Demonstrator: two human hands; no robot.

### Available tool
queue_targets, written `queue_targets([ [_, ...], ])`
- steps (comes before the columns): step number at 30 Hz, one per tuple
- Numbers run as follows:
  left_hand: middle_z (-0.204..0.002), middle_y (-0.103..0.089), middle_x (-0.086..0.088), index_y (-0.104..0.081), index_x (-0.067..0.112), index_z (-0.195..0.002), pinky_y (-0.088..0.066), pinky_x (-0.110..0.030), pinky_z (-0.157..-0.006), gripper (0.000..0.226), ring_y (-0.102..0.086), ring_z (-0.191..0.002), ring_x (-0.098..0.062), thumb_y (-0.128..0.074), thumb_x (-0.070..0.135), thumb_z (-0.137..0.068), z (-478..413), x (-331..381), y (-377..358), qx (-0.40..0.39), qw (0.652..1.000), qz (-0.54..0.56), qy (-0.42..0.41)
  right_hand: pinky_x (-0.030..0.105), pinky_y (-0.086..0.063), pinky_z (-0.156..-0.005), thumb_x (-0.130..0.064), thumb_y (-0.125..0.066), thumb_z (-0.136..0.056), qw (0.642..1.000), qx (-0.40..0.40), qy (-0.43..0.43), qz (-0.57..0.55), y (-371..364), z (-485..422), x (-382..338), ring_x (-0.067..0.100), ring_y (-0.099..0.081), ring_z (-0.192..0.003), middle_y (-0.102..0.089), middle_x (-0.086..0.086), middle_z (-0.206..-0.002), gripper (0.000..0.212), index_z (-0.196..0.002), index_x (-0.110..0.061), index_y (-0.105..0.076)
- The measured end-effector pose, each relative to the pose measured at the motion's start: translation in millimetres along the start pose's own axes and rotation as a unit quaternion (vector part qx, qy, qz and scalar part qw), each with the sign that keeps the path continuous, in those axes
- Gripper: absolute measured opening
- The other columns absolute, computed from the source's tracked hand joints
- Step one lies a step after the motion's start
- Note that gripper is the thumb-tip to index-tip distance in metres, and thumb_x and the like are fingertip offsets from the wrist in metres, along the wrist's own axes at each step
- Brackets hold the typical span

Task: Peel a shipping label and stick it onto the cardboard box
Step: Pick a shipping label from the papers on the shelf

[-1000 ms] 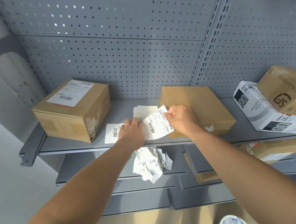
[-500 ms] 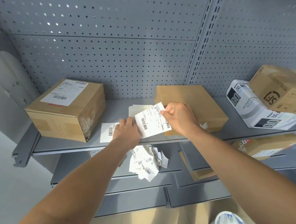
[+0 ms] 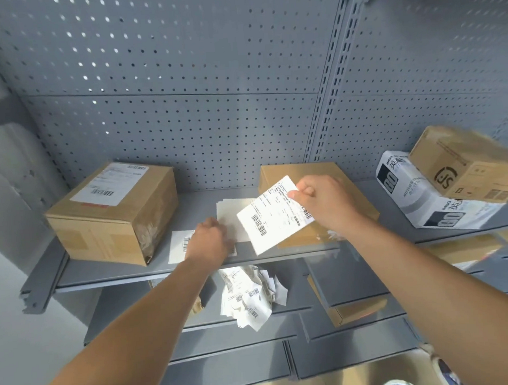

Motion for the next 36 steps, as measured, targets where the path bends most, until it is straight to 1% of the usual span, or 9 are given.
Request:
queue_targets([
  [6, -0.136, -0.059, -0.008, -0.067, 0.015, -0.130, -0.053, -0.043, -0.096, 0.033, -0.058, -0.122, -0.034, -0.058, 0.024, -0.100, 3, 8, 32, 0.029, 1.000, -0.010, 0.001, 0.041, -0.060, -0.075, -0.038, -0.075, -0.088, 0.998, -0.034, 0.054, 0.002, 37, -22, -15, 0.006, -0.072, -0.074, -0.073, -0.015, -0.071, 0.015, -0.077, -0.028, -0.072],
  [10, -0.130, -0.069, -0.009, -0.066, 0.019, -0.130, -0.057, -0.046, -0.093, 0.037, -0.066, -0.114, -0.035, -0.052, 0.022, -0.096, 9, 33, 89, 0.121, 0.991, 0.046, -0.034, 0.038, -0.057, -0.080, -0.041, -0.076, -0.087, 0.991, -0.055, 0.107, 0.050, 62, -45, -39, 0.004, -0.067, -0.077, -0.072, -0.015, -0.072, 0.015, -0.078, -0.030, -0.071],
  [15, -0.113, -0.078, 0.001, -0.070, 0.017, -0.125, -0.057, -0.037, -0.095, 0.055, -0.073, -0.102, -0.018, -0.051, 0.053, -0.088, 24, 74, 163, 0.190, 0.956, 0.218, -0.052, 0.035, -0.053, -0.078, -0.046, -0.076, -0.085, 0.976, -0.065, 0.173, 0.114, 92, -70, -72, 0.012, -0.065, -0.081, -0.070, -0.015, -0.071, 0.018, -0.084, -0.028, -0.072],
  [21, -0.084, -0.079, 0.011, -0.081, 0.025, -0.093, -0.059, -0.032, -0.082, 0.010, -0.070, -0.076, -0.003, -0.080, 0.033, -0.088, 32, 106, 198, 0.196, 0.914, 0.349, -0.073, 0.034, -0.046, -0.075, -0.047, -0.074, -0.086, 0.965, -0.048, 0.231, 0.113, 116, -75, -98, 0.013, -0.057, -0.084, -0.066, -0.015, -0.074, 0.019, -0.089, -0.028, -0.073],
  [25, -0.073, -0.077, 0.004, -0.078, 0.020, -0.079, -0.057, -0.038, -0.075, 0.014, -0.060, -0.062, -0.010, -0.080, 0.031, -0.088, 31, 107, 200, 0.205, 0.895, 0.394, -0.041, 0.033, -0.044, -0.071, -0.048, -0.070, -0.089, 0.963, -0.034, 0.246, 0.105, 120, -74, -98, 0.008, -0.060, -0.081, -0.069, -0.015, -0.080, 0.018, -0.094, -0.031, -0.069],
  [28, -0.080, -0.078, -0.003, -0.075, 0.020, -0.081, -0.061, -0.045, -0.075, 0.016, -0.067, -0.066, -0.027, -0.077, 0.033, -0.090, 31, 107, 208, 0.225, 0.872, 0.434, -0.033, 0.033, -0.050, -0.076, -0.050, -0.065, -0.092, 0.975, -0.011, 0.224, -0.005, 125, -71, -88, 0.008, -0.063, -0.090, -0.069, -0.020, -0.103, 0.023, -0.112, -0.038, -0.063],
  [30, -0.084, -0.079, -0.005, -0.073, 0.019, -0.082, -0.060, -0.041, -0.069, 0.015, -0.067, -0.066, -0.022, -0.075, 0.029, -0.092, 32, 107, 215, 0.237, 0.846, 0.476, -0.036, 0.028, -0.050, -0.081, -0.046, -0.058, -0.098, 0.969, 0.026, 0.168, -0.177, 130, -65, -73, 0.005, -0.062, -0.094, -0.067, -0.016, -0.111, 0.031, -0.126, -0.034, -0.059],
  [32, -0.080, -0.076, -0.002, -0.071, 0.016, -0.083, -0.054, -0.030, -0.063, 0.014, -0.063, -0.063, -0.009, -0.073, 0.022, -0.095, 34, 109, 225, 0.257, 0.815, 0.517, -0.041, 0.029, -0.051, -0.077, -0.041, -0.053, -0.101, 0.947, 0.047, 0.084, -0.306, 127, -57, -51, 0.008, -0.063, -0.089, -0.069, -0.009, -0.107, 0.027, -0.124, -0.029, -0.059],
  [36, -0.081, -0.077, 0.002, -0.072, 0.011, -0.089, -0.056, -0.028, -0.064, 0.011, -0.065, -0.066, -0.007, -0.071, 0.019, -0.097, 34, 117, 241, 0.287, 0.781, 0.553, -0.053, 0.030, -0.044, -0.062, -0.033, -0.054, -0.104, 0.922, -0.043, -0.011, -0.385, 92, -38, -21, 0.013, -0.060, -0.075, -0.070, -0.002, -0.098, 0.018, -0.112, -0.023, -0.067],
])
Point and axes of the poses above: each hand's wrist, its own z-axis away from the middle knuckle, its own y-axis out of the back of the hand, x = y × z, the point moved 6 cm from there along -z, towards the middle knuckle
